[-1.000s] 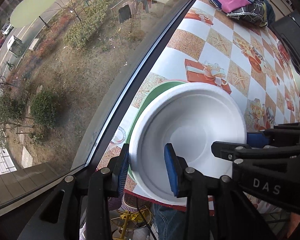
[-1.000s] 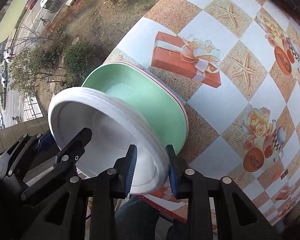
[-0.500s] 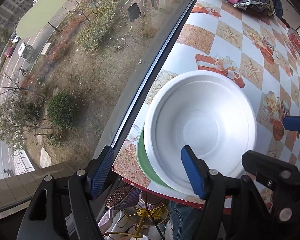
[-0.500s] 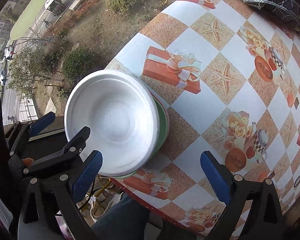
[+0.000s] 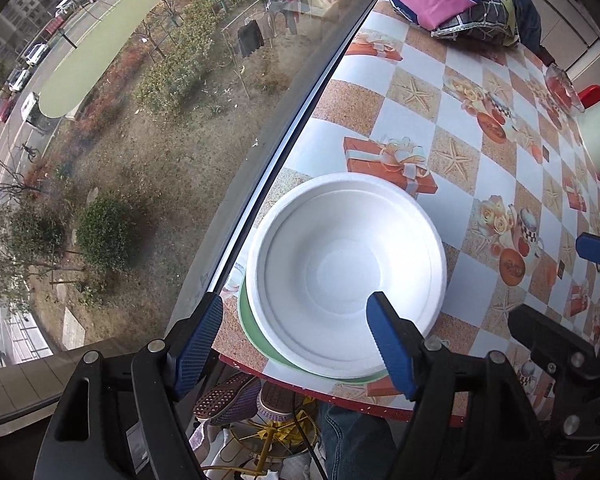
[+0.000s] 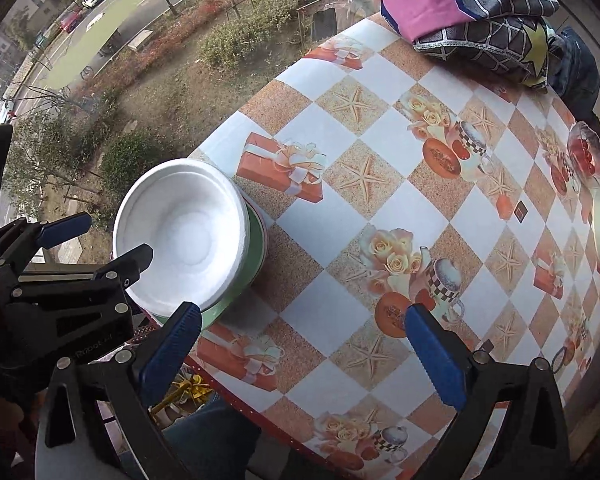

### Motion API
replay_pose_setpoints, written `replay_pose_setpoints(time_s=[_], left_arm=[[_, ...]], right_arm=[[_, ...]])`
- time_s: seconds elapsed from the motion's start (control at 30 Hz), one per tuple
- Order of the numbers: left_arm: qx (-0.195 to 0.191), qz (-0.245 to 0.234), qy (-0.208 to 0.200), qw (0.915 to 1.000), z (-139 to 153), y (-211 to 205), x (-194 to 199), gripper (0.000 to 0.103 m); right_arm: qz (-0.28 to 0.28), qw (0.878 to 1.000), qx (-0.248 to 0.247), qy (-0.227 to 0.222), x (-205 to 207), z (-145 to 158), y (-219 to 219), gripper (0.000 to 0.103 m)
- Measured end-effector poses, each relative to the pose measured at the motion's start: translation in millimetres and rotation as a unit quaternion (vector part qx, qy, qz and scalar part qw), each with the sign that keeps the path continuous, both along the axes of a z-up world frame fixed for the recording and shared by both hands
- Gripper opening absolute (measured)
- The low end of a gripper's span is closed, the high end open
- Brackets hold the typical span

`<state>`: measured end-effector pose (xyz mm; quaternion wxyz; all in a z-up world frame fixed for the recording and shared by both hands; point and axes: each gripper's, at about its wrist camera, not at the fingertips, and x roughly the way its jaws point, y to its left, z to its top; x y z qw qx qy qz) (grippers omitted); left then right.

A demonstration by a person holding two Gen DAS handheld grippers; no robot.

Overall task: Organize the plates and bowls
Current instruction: 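Withdraw the right gripper from the bowl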

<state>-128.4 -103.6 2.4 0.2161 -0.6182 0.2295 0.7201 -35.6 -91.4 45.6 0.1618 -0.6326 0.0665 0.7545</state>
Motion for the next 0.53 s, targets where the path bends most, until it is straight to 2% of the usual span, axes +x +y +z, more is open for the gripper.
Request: replay_pose_setpoints(time_s=[0.4, 0.53], left_arm=[[-0.031, 0.002, 0.020, 0.9993, -4, -1, 2, 0.080], [-0.015, 0.005, 0.033, 0.9993, 1, -3, 3, 0.080]], right_arm=[[-0.015, 1.000, -0.013, 0.007, 5, -2, 12, 0.102], [-0.017, 1.000, -0.021, 0.008, 6, -5, 16, 0.102]])
